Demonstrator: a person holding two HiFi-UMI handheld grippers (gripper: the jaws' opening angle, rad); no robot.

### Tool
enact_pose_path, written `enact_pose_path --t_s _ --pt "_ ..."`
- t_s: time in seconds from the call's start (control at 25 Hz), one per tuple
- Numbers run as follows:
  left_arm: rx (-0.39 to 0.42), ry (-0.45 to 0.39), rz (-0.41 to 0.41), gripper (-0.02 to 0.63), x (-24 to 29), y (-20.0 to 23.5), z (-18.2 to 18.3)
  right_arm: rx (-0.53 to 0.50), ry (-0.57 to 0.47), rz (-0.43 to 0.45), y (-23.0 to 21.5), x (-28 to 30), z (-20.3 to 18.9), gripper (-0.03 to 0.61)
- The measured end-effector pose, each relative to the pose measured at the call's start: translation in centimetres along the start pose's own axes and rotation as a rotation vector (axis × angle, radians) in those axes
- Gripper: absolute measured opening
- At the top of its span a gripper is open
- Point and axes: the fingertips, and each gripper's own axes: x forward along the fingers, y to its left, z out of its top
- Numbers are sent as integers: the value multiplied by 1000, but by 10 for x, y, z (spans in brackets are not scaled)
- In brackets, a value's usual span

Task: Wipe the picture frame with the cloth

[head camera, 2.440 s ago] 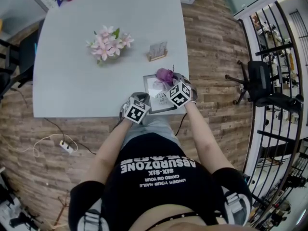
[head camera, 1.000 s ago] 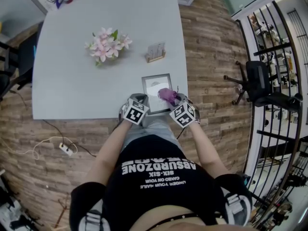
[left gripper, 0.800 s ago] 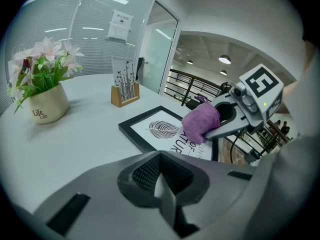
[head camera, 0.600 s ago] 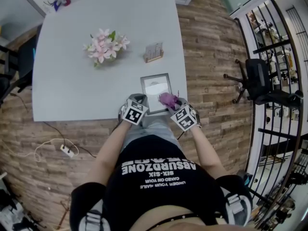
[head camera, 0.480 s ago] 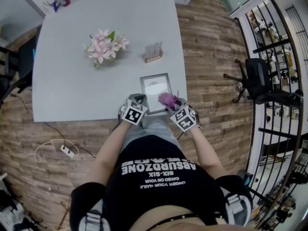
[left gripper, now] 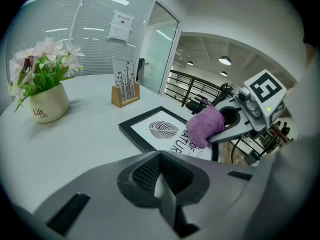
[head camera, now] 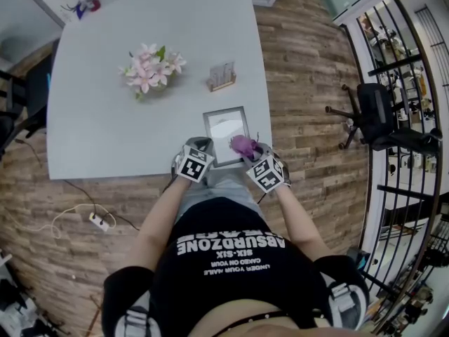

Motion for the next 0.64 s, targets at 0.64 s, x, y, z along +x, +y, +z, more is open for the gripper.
enact_pose_path --t_s 0.64 --pt "-2 -1 -1 16 -1 1 -1 -17 9 6 1 2 2 120"
